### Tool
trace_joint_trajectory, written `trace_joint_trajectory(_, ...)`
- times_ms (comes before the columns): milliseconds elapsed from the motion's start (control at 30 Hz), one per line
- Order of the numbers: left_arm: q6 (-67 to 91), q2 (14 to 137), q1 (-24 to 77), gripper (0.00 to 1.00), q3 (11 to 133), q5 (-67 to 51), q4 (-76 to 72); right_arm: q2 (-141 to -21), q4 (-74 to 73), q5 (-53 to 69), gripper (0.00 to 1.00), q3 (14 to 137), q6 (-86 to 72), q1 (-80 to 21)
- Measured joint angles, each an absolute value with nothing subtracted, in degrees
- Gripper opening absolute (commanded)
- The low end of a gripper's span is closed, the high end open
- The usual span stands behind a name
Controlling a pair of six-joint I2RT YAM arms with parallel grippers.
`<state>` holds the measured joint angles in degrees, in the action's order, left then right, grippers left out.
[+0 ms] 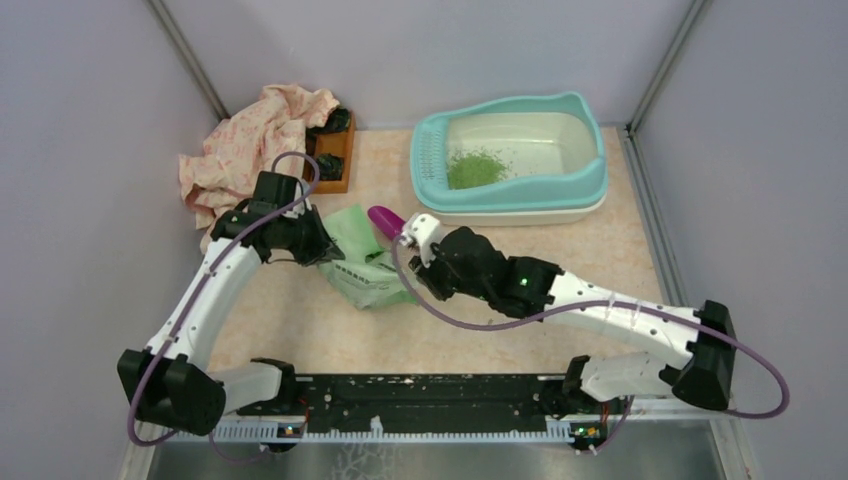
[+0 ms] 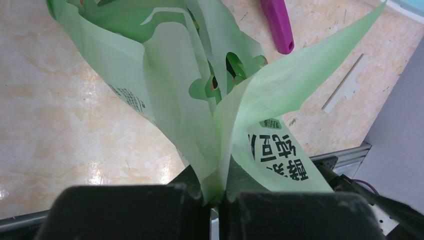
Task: Fill the litter box with clean litter
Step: Close the cat litter bag at the center of the board, then pick up the clamp at the center of the board.
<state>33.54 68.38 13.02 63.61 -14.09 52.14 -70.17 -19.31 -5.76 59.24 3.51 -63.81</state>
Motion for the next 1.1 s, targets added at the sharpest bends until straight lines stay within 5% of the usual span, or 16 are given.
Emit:
trace_joint_trajectory(100, 33.2, 68.9, 12.9, 0.02, 63.8, -14.4, 51.9, -67.8, -26.0, -12.9, 0.47, 60.6, -5.1, -62.8)
trace_joint_trajectory(200, 32.9, 69.3, 12.8, 0.01, 63.9, -15.2, 51.3, -68.2, -32.6, -18.3, 0.26, 61.4, -15.9, -59.6)
trace_joint_trajectory(333, 32.1, 69.5, 12.7, 0.02, 63.9, -16.4, 50.8, -70.1, -40.8, -23.1, 0.44, 59.3, -30.6, -48.4)
trace_joint_trajectory(567, 30.3, 69.8, 12.4, 0.04, 63.9, -18.0, 50.3, -60.2, -43.2, -21.4, 0.59, 42.6, -41.6, -25.9)
trace_joint_trajectory(767, 28.8, 70.1, 12.0, 0.09, 63.9, -19.0, 49.9, -48.9, -39.8, -16.2, 0.61, 36.3, -42.7, -16.6)
trace_joint_trajectory(1100, 28.4, 70.1, 11.8, 0.10, 63.9, -19.5, 49.8, -50.2, -30.8, -7.1, 0.57, 26.9, -42.2, -5.8)
